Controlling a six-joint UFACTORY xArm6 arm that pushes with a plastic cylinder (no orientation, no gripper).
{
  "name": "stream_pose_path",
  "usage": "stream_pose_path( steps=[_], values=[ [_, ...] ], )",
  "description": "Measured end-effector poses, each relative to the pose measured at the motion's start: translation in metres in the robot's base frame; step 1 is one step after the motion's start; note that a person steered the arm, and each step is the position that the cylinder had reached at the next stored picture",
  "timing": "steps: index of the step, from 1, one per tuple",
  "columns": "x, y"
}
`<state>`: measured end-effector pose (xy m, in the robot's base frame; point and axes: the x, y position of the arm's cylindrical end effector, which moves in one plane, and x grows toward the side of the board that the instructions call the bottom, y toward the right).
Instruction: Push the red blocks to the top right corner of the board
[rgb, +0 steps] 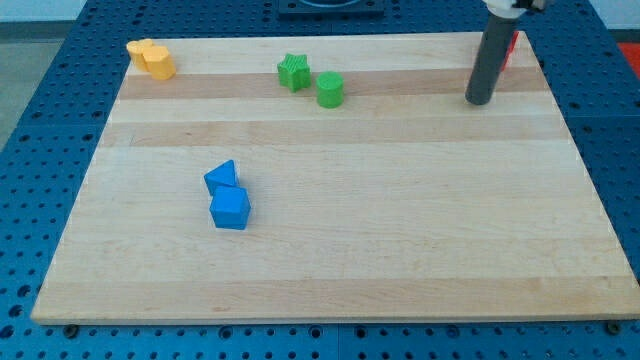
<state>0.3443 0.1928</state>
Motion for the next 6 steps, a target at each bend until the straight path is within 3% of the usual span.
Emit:
stream_pose_path(
  steps=[3, 6],
  values=[
    [0.025, 0.000],
    [0.050, -0.059]
  ],
)
